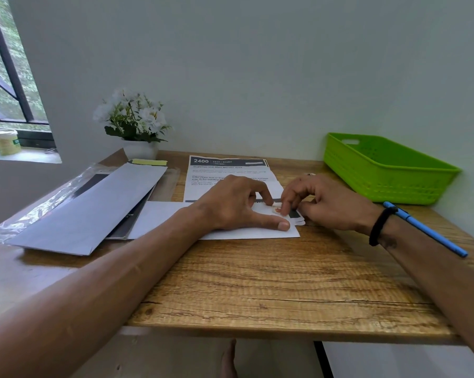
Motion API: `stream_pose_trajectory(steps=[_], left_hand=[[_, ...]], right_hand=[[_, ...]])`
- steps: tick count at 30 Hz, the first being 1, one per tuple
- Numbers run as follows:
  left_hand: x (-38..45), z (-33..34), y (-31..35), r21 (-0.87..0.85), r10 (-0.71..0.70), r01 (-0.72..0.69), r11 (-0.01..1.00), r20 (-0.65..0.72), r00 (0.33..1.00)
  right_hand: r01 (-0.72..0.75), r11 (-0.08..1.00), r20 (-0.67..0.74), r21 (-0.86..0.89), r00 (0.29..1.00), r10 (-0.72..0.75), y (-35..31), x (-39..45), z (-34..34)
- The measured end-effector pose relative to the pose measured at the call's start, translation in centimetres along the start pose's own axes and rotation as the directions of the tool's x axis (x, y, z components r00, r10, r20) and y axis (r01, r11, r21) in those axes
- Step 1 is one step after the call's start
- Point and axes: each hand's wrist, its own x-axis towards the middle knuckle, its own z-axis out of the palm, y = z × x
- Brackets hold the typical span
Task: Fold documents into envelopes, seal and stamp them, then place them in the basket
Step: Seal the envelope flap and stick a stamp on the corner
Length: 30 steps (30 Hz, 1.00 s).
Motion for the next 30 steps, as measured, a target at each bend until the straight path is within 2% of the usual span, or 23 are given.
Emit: stream_pose_trajectory(steps=[6,12,16,20,25,30], left_hand=[[0.0,0.0,0.0,-0.010,-0.003,0.003,1.000,0.008,1.000],[0.1,0.0,-0.1,-0.003,0.002,-0.002,1.000,0.006,1.000],[0.2,0.0,-0.4,-0.018,-0.003,0.004,1.000,0.016,1.000],[0.2,0.0,-1.0,-0.075,-0.015,0.017,0.997,0.033,0.999],[0.5,0.3,-1.3,-0.037,-0.043,0.043,0.998,-0.019,0.999],[0.7,0.6,-1.2,-0.046,-0.056,0.056,0.997,-0.015,0.998]], right_hand=[[-0.017,0.999,0.071,-0.042,0.997,0.020,-0.3,-0.2,0.3],[-0.017,1.000,0.020,0.021,1.000,0.017,-0.7,-0.4,0.2],[-0.020,1.000,0.059,-0.007,0.998,0.020,-0.7,-0.4,0.4],[-0.024,0.999,-0.018,0.026,1.000,0.024,-0.4,-0.1,0.4],[-0.056,0.996,-0.062,0.071,0.996,0.060,0.3,0.2,0.4],[-0.064,0.997,-0.106,0.044,0.992,0.068,0.7,0.5,0.5]])
